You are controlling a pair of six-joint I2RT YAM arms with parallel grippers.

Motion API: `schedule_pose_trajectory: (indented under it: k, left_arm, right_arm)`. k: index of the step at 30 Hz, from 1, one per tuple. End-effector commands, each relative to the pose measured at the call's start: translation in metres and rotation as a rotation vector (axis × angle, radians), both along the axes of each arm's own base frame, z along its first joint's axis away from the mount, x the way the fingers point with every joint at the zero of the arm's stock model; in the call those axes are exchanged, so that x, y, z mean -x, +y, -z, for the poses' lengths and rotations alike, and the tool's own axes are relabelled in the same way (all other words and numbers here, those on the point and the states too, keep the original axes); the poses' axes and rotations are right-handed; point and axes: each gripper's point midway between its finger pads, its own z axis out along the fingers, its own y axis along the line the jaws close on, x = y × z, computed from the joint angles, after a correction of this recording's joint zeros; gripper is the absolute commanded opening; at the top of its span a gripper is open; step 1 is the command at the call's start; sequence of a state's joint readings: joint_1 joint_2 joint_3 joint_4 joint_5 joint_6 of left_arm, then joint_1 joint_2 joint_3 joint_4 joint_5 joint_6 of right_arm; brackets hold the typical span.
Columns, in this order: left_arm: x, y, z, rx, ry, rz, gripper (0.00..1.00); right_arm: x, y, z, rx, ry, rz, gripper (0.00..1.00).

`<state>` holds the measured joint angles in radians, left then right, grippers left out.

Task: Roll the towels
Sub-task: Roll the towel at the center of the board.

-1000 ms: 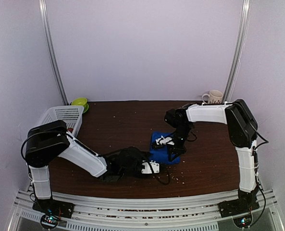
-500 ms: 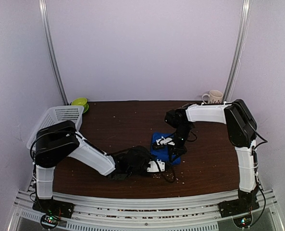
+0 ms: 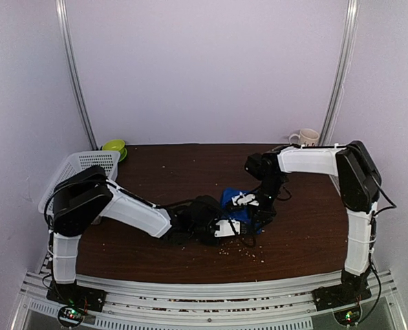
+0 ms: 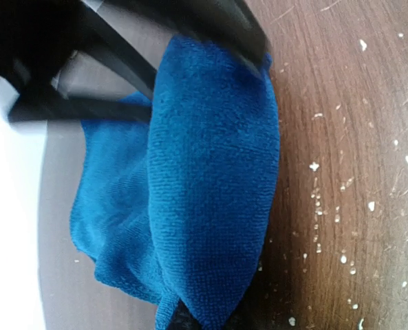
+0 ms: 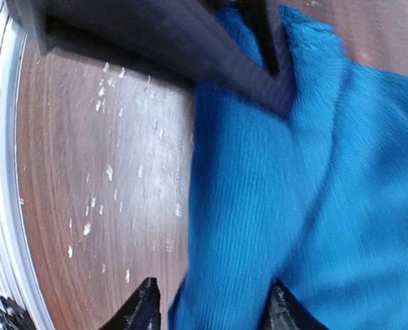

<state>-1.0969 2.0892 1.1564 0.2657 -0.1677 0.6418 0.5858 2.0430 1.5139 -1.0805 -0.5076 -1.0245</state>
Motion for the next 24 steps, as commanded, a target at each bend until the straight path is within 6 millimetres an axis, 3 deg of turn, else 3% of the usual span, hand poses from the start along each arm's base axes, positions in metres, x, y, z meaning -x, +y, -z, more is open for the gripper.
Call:
schedule_pose_trajectory:
  k: [1,7,12,16,21,24]
  left_arm:
    - [0.021,0.009,0.021,-0.062,0.231,0.032,0.0]
    - [0.027,-0.003,0.018,-0.093,0.388,0.054,0.0]
    - [0.032,-0.023,0.01,-0.105,0.513,0.066,0.02]
    - [0.032,-0.035,0.007,-0.117,0.607,0.064,0.08]
    - [0.028,-0.044,0.006,-0.111,0.712,0.048,0.1]
    - [0.029,-0.046,0.009,-0.108,0.778,0.029,0.1]
  right_arm:
    - [-0.033,-0.023,-0.046,-0.05,-0.218,0.102,0.56]
    - [-0.046,-0.055,-0.069,-0.111,-0.478,0.153,0.62]
    - [-0.027,-0.082,-0.055,-0.102,-0.71,0.097,0.66]
    - [-0.014,-0.085,-0.058,-0.138,-0.818,0.052,0.66]
    - [0.011,-0.079,-0.056,-0.172,-0.948,-0.068,0.7]
    - [0.015,-0.077,-0.055,-0.189,-0.993,-0.067,0.7]
